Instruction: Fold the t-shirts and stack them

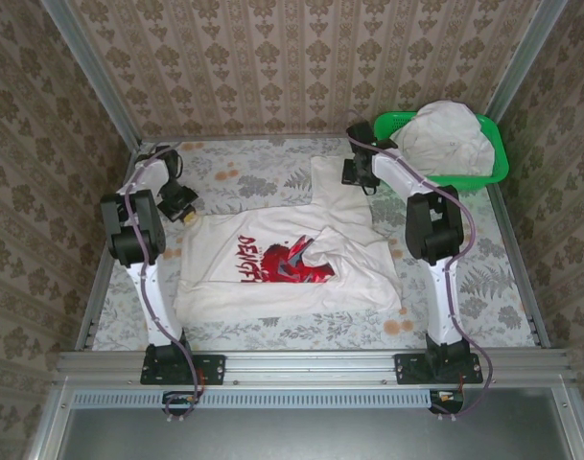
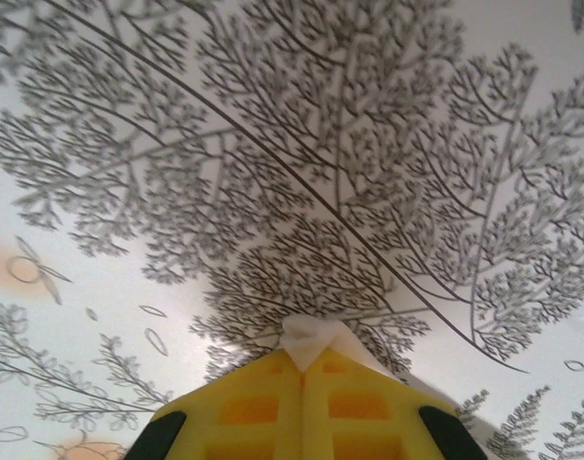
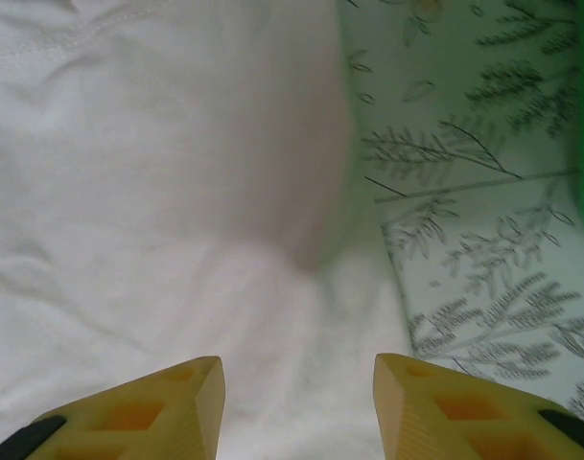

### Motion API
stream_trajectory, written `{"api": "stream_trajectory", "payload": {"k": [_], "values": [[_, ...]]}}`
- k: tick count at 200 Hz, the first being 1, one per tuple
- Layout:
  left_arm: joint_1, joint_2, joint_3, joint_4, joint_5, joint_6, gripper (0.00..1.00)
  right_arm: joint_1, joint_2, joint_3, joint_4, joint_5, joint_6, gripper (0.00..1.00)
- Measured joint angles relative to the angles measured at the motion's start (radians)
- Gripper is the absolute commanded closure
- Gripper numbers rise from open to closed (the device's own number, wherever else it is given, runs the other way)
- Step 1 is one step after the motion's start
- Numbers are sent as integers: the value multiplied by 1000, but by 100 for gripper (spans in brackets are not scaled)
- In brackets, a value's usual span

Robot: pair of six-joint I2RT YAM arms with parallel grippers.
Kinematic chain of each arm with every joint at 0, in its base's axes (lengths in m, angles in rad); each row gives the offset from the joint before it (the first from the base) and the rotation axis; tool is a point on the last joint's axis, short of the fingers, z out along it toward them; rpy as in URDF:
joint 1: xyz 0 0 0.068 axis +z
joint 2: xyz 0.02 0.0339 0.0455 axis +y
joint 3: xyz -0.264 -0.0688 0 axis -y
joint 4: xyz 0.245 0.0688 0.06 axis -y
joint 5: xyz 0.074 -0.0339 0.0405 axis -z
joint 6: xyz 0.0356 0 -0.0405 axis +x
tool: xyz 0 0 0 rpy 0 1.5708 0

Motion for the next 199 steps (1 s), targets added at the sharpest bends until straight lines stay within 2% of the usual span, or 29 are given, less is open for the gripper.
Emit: {"api": "stream_trajectory", "payload": {"k": [71, 104, 188, 199], "values": [[50, 0, 3, -17, 6, 17, 100, 9, 183, 251, -109, 28, -79, 58], [56, 1, 8, -17, 14, 16, 100, 9, 217, 302, -146, 42, -93, 61], [56, 2, 8, -17, 30, 16, 100, 9, 313, 425, -198, 40, -105, 64], [56, 2, 8, -16, 34, 16, 100, 9, 315, 432, -200, 40, -108, 68]]}}
